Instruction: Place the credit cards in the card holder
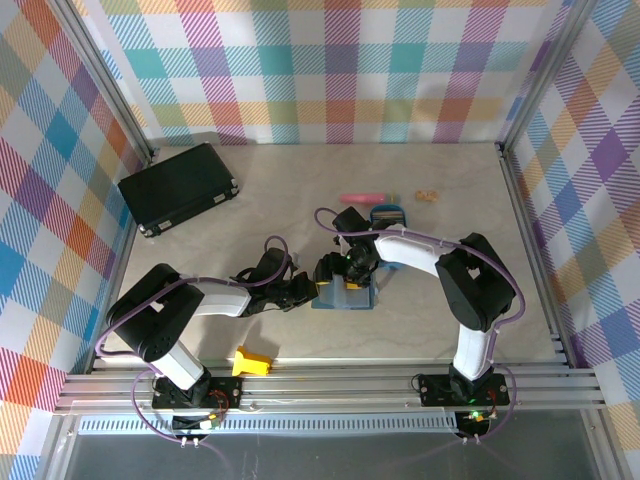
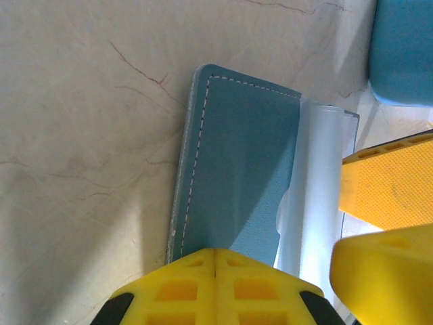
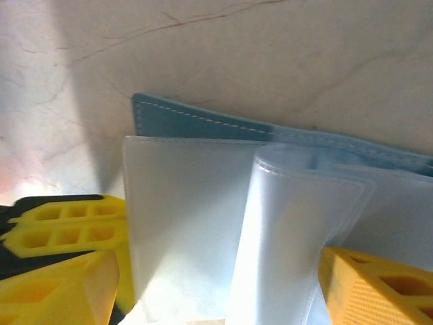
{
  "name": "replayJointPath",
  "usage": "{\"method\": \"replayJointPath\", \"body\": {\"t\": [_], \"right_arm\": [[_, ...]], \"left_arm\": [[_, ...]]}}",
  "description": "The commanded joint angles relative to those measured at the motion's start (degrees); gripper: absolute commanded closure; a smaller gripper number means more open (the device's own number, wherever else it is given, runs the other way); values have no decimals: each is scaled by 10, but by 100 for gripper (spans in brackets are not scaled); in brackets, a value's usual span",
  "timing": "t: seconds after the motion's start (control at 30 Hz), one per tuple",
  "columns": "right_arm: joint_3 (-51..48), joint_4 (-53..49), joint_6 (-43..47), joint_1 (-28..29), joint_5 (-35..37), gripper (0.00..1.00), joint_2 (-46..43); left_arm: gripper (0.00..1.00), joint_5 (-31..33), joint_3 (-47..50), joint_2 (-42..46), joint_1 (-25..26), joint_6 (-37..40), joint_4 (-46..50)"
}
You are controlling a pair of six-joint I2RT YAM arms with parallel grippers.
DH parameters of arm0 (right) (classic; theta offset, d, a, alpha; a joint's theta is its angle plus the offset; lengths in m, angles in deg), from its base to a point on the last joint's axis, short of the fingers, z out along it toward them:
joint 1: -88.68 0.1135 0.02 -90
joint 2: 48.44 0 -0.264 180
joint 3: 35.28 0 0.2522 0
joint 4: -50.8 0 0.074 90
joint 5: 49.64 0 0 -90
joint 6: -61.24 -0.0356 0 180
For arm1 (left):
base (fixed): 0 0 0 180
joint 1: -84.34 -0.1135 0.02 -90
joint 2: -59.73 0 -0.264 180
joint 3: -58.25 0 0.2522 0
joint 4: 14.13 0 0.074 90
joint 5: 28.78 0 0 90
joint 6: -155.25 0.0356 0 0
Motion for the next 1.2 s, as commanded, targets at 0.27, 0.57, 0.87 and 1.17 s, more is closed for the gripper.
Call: {"method": "replayJointPath", "body": {"t": [0.27,0.57,0.87,1.17], "right_arm": [[-30,90,-37,4,-86,24,-43],[-37,128,-46,5,-106,24,-52],[-35,128,-45,6,-100,24,-45],[-52,90,10,-34,-42,27,-124]], "left_arm": [[100,9,6,19,7,-4,9],[100,23,5,50,2,3,46],[100,46,9,98,-4,12,95],[100,15,9,127,-3,48,62]]}}
